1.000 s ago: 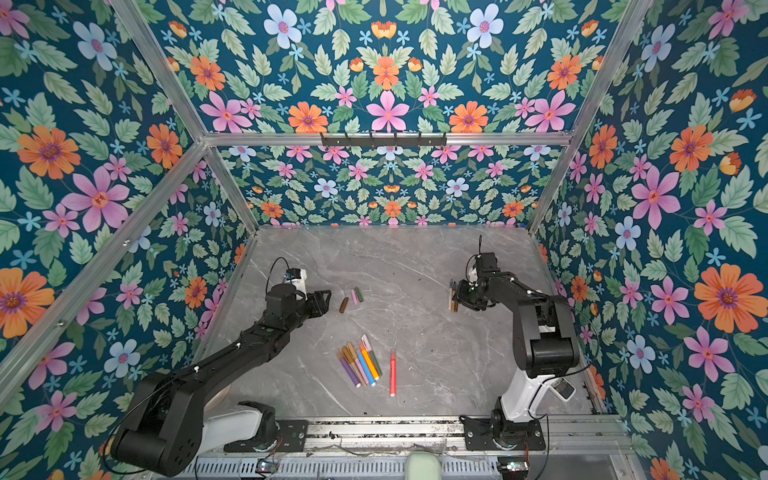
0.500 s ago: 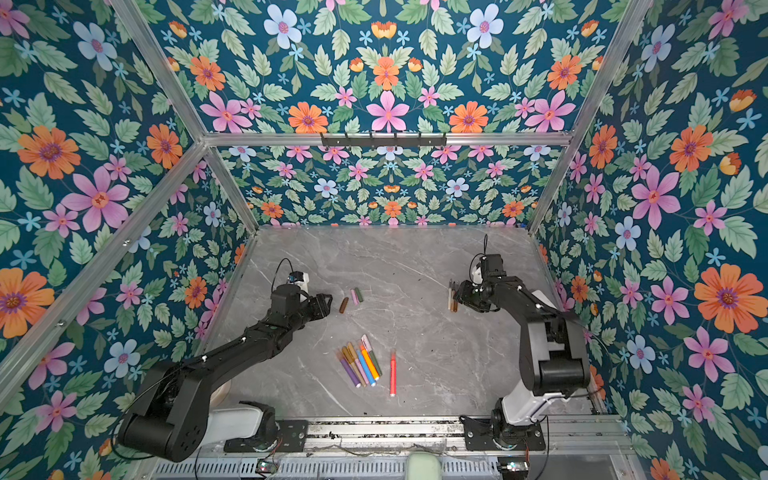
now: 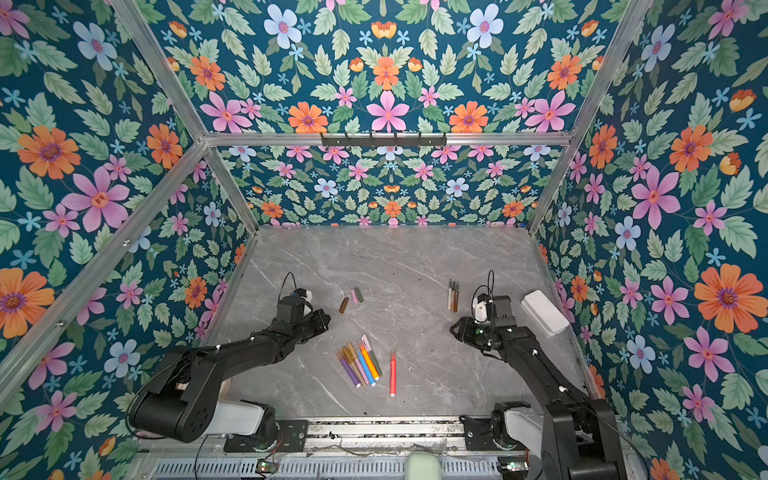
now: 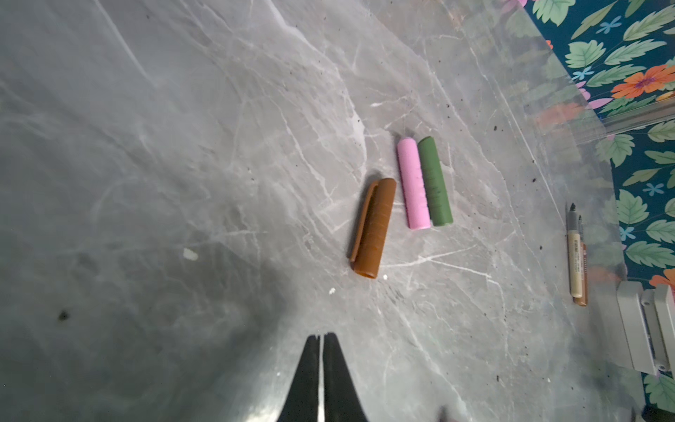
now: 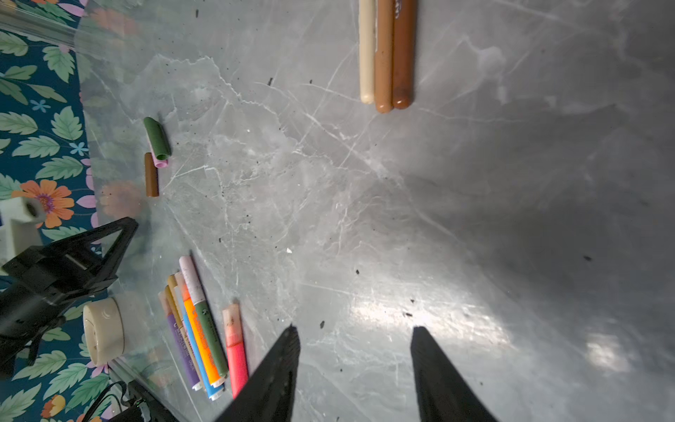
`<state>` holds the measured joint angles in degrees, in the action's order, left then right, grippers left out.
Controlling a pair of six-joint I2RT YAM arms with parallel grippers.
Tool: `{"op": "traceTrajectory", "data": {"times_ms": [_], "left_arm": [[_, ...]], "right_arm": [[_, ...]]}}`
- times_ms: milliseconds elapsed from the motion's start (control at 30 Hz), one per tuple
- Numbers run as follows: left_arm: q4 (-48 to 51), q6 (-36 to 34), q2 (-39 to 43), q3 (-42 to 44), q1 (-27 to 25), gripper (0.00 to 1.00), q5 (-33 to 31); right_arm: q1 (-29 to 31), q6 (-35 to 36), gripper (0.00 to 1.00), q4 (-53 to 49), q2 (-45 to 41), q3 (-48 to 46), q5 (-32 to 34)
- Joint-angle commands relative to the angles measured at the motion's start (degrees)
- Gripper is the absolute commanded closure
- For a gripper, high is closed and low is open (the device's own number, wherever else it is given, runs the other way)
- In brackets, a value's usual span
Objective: Open the pen caps
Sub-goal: 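Set the pen down with the right gripper while the left drops the brown cap, then move the right gripper back over the marker row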
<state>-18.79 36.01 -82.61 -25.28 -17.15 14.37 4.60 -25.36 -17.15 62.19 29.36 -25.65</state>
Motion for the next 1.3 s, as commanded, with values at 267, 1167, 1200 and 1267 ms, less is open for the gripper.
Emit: {"op": "traceTrajectory", "data": {"times_ms": [267, 1167, 1200, 1267], "left_arm": [[-6.7, 2.5, -11.1, -3.9, 0.1, 0.88, 5.4], [-7.5, 3.4, -17.7, -11.0, 0.1, 0.88, 8.2], [-7.5, 3.3, -17.9, -11.2, 0.0, 0.88, 8.3], [-7.5, 3.3, -18.2, -11.7, 0.0, 0.87, 8.5]], "right_arm": [[0.1, -1.0, 0.48, 2.8, -3.3, -1.8, 0.0], [0.2, -1.1, 0.47, 3.1, -3.0, -1.9, -0.2], [0.2, -1.1, 0.48, 3.1, -2.9, -1.8, -0.3], [0.1, -1.1, 0.47, 3.1, -2.9, -1.9, -0.3]]}}
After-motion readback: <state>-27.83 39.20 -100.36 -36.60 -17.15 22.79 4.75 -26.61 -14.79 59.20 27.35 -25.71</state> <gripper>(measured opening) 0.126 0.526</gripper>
